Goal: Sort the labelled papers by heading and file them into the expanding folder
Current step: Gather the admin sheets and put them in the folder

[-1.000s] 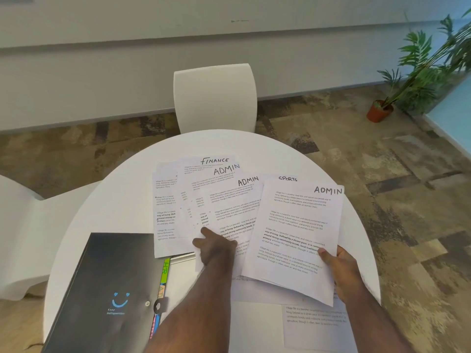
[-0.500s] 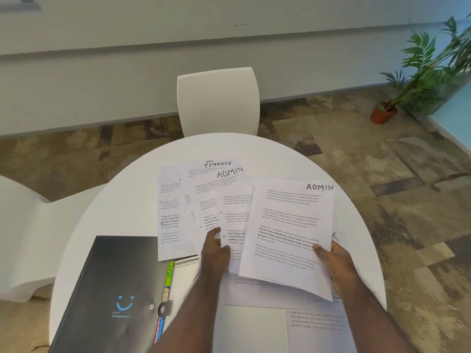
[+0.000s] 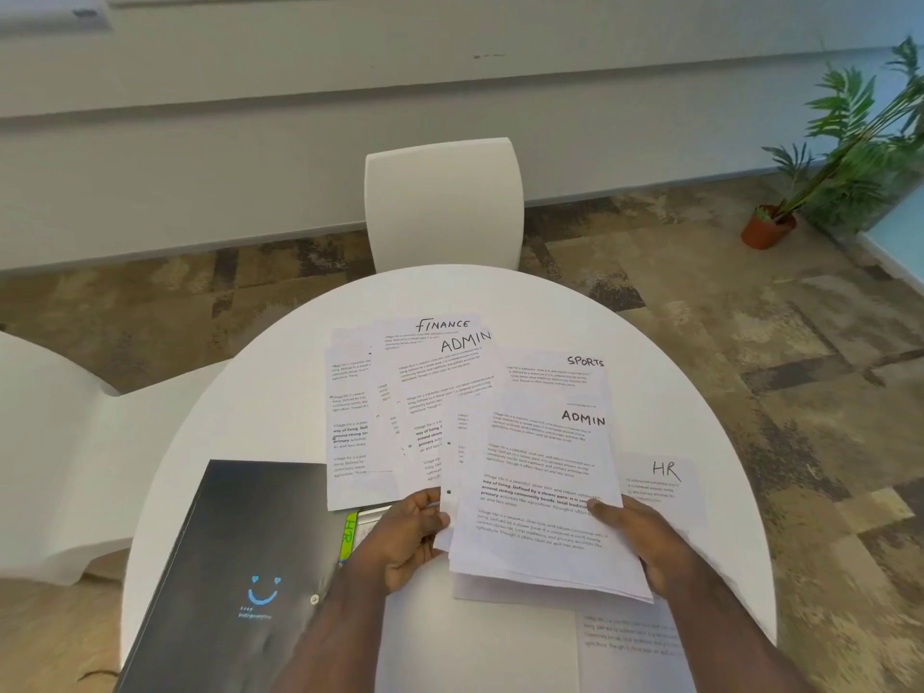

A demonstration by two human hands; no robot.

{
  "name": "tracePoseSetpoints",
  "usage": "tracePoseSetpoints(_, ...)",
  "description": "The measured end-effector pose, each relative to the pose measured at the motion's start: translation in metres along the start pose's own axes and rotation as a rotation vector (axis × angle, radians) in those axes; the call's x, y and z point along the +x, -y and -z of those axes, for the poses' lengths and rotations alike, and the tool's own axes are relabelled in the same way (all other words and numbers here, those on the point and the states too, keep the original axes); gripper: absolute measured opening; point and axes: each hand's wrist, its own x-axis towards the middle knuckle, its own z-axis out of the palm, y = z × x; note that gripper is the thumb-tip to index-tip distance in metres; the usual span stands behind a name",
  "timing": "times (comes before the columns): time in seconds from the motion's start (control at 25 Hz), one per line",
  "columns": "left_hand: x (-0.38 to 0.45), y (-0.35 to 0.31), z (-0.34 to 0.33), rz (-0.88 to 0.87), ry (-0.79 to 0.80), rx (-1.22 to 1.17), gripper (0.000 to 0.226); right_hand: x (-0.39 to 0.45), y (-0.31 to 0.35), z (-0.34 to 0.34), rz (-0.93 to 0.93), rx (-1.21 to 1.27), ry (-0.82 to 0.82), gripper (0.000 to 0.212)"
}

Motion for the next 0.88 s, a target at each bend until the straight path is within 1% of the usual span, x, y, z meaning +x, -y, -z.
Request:
tracePoseSetpoints(0.08, 0.000, -0.004, -0.003, 0.010, -0.007, 0.104, 0.030, -0.001, 0.000, 0.001, 0.008, -0.031, -0.016, 0.026)
tracePoseSetpoints(0.12, 0.002, -0.007, -0.005, -0.015, -0.063, 0.192, 0.027, -0.001, -0.001, 0.002, 0.028, -0.036, -0.039, 0.026)
tracePoseSetpoints(0.16, 0.006, -0.010, -0.008, -0.072, -0.184, 0.285, 0.025, -0.001, -0.001, 0.003, 0.049, -0.025, -0.060, 0.026)
tracePoseSetpoints(0.24, 0.017, -0.017, -0.011, -0.241, -0.588, 0.483, 0.026, 0.000, -0.001, 0.007, 0.086, 0.027, -0.097, 0.026)
tracePoseSetpoints(0.28, 0.022, -0.021, -0.013, -0.293, -0.750, 0.597, 0.029, 0.000, -0.002, 0.009, 0.104, 0.048, -0.115, 0.025)
tracePoseSetpoints(0.32, 0.027, -0.023, -0.015, -0.288, -0.826, 0.695, 0.034, 0.001, -0.004, 0.012, 0.122, 0.057, -0.131, 0.026)
tracePoseSetpoints(0.4, 0.037, -0.028, -0.020, -0.136, -0.837, 0.825, 0.045, 0.001, -0.006, 0.015, 0.151, 0.052, -0.151, 0.027)
tracePoseSetpoints(0.44, 0.041, -0.030, -0.023, -0.055, -0.831, 0.881, 0.047, 0.002, -0.007, 0.015, 0.161, 0.041, -0.157, 0.028)
tracePoseSetpoints(0.48, 0.044, -0.032, -0.027, 0.006, -0.831, 0.930, 0.046, 0.003, -0.008, 0.015, 0.166, 0.021, -0.165, 0.027)
tracePoseSetpoints(0.56, 0.050, -0.034, -0.034, 0.081, -0.838, 0.957, 0.043, 0.004, -0.009, 0.013, 0.169, -0.032, -0.188, 0.025)
tracePoseSetpoints(0.64, 0.056, -0.033, -0.038, 0.097, -0.857, 0.968, 0.050, 0.005, -0.011, 0.012, 0.168, -0.049, -0.206, 0.023)
tracePoseSetpoints(0.76, 0.062, -0.036, -0.043, 0.111, -0.872, 0.963, 0.073, 0.005, -0.012, 0.011, 0.184, -0.045, -0.220, 0.021)
tracePoseSetpoints(0.88, 0.068, -0.040, -0.046, 0.120, -0.894, 0.937, 0.081, 0.006, -0.013, 0.012, 0.207, -0.060, -0.225, 0.023)
